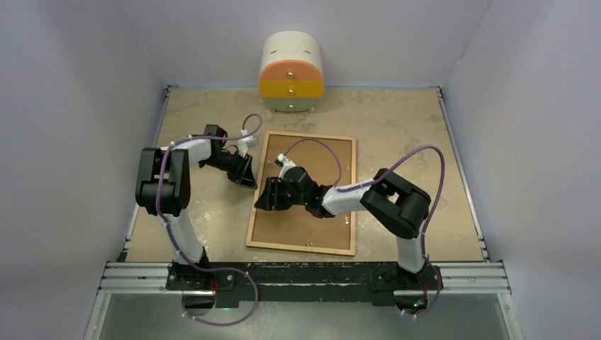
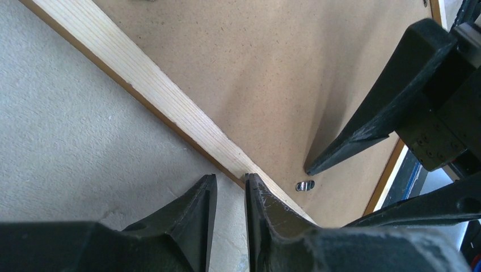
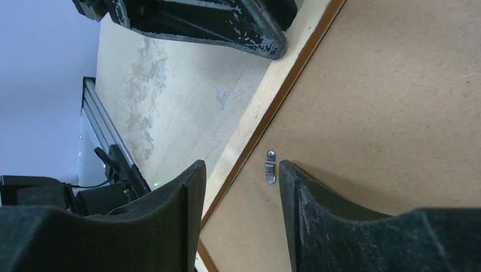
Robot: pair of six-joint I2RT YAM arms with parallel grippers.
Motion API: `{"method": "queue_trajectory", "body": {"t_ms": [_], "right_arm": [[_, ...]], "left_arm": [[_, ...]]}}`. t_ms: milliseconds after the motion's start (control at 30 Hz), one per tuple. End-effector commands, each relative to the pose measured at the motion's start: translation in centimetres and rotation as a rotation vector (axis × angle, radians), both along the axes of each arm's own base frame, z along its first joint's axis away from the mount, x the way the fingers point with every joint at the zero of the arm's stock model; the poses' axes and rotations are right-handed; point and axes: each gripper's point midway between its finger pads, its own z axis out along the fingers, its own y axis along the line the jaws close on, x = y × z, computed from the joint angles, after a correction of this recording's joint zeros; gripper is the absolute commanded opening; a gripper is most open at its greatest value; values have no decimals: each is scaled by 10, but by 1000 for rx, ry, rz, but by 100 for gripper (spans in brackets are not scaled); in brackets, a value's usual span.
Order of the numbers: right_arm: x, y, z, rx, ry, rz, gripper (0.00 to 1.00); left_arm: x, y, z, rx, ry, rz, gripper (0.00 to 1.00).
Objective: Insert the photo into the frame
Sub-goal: Install the photo frame at the center of the board.
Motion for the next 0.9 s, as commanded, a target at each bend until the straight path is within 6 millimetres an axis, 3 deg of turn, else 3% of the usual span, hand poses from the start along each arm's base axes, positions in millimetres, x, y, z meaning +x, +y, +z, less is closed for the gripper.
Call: {"method": "queue_trajectory", "body": {"t_ms": [0, 533, 867], "right_arm": [[-4, 13, 7, 29, -7, 24, 52], [-15, 17, -2, 37, 46, 39, 48], [-11, 17, -6, 47, 51, 7, 47]], "left_arm": [[5, -4, 2, 3, -28, -25, 26], [6, -2, 5, 26, -57, -28, 24], [-1, -3, 1, 21, -60, -53, 23]]}}
